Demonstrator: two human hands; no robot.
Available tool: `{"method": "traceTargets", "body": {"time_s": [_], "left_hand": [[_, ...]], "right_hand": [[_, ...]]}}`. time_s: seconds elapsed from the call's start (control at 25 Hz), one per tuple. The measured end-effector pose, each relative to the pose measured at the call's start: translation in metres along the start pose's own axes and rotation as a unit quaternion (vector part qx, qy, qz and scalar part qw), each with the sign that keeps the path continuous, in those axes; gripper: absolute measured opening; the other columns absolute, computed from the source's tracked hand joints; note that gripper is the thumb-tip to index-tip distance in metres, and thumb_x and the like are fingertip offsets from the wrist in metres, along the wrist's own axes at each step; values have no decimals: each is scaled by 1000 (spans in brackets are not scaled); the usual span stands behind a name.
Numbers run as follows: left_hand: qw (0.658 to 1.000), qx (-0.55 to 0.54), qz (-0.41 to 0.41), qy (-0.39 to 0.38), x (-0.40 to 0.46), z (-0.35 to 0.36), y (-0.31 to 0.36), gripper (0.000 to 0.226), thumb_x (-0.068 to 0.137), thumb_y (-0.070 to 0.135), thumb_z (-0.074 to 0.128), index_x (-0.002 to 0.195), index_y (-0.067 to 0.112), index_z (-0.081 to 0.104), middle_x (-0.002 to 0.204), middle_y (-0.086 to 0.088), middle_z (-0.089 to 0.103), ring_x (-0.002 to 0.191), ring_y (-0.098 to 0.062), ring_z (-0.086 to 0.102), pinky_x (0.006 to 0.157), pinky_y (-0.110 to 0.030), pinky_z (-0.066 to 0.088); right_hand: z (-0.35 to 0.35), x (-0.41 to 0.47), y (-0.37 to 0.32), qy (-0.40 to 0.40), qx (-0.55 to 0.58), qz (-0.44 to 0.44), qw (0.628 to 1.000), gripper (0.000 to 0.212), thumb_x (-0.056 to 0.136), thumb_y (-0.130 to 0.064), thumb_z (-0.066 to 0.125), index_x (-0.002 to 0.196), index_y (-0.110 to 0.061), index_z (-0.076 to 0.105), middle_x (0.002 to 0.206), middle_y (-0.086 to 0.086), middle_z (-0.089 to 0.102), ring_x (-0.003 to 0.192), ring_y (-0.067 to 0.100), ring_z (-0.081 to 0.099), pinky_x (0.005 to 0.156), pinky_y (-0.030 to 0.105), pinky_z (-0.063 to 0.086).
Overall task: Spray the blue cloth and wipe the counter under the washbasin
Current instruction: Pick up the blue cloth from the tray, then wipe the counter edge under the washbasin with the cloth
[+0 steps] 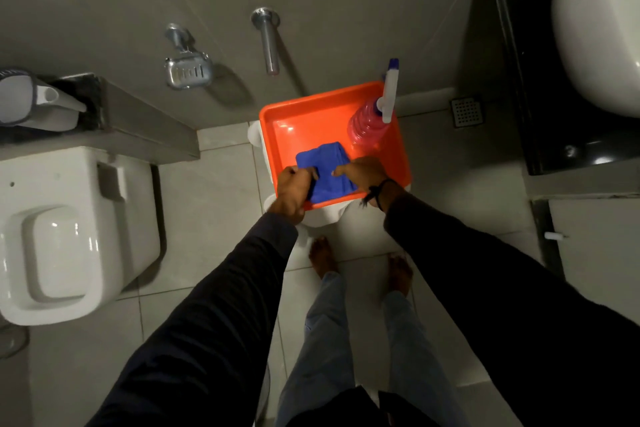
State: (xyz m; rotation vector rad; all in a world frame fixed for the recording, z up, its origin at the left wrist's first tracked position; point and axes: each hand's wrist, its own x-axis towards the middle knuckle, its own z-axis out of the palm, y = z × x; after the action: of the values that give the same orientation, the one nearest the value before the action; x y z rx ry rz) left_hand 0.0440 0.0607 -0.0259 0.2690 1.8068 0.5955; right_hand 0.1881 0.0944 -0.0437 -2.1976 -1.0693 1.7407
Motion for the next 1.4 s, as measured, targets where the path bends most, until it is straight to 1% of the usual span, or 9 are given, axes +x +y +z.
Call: {"method": "traceTargets", "body": {"time_s": [0.2,0.32,0.4,0.52,0.64,0.88,1.0,1.2,1.4], "left_hand": [[988,-65,-40,-131,-67,6,18,28,78,-1,50,100,9,64,99,-11,62,91,-28,58,74,-38,46],[985,-67,-16,-157,-105,40,22,28,82,-3,51,103,6,68,86,-7,71,81,-26,66,78,-35,53],[984,-46,16,-170,-132,75,23,21,86,-3,55,98,8,68,78,-4,75,72,-22,70,71,-32,59],[978,-17,71,-196,-176,143,20,32,92,-4,59,124,-5,65,111,-19,72,99,-31,69,99,-48,57],[970,8,115,-214,-213,210,11,37,94,-5,61,131,-9,63,127,-26,69,115,-40,68,108,-51,53],[970,50,148,-188,-235,278,2,21,90,-3,69,112,-3,69,107,-20,73,81,-24,72,64,-24,64],[974,59,145,-162,-223,297,11,26,91,3,72,115,-1,68,107,-16,74,85,-23,74,71,-28,64],[976,103,145,-126,-192,322,17,35,91,9,74,125,2,66,121,-16,73,110,-32,73,99,-47,60],[975,115,174,-78,-182,329,13,43,88,15,77,127,10,60,123,-9,68,93,-12,69,70,-19,60]], "right_hand": [[-50,-68,-3,-7,111,-16,994,19,70,-6,80,68,-14,63,75,1,58,79,20,58,63,30,49],[-96,-100,10,-29,196,-17,980,20,77,8,74,96,4,73,110,21,72,108,40,68,97,52,56],[-140,-115,27,8,194,-35,980,32,78,6,77,109,11,69,121,30,68,112,42,67,103,56,52],[-216,-135,63,99,176,-52,978,22,74,-7,85,91,-1,73,111,24,74,99,33,72,97,50,57],[-279,-148,101,168,180,-59,967,22,72,-8,87,89,-5,73,106,23,75,96,35,73,94,48,58],[-340,-148,136,201,212,-63,954,45,74,-6,85,116,1,68,113,19,73,96,30,71,85,38,60],[-354,-133,130,213,185,-71,957,42,77,-6,83,116,-2,69,111,16,75,84,20,66,68,24,53],[-366,-105,120,246,147,-60,956,40,75,1,83,113,6,70,108,21,75,85,24,66,80,28,53],[-377,-98,123,271,132,-59,952,29,76,-3,82,104,1,75,100,18,77,89,25,71,87,31,58]]}}
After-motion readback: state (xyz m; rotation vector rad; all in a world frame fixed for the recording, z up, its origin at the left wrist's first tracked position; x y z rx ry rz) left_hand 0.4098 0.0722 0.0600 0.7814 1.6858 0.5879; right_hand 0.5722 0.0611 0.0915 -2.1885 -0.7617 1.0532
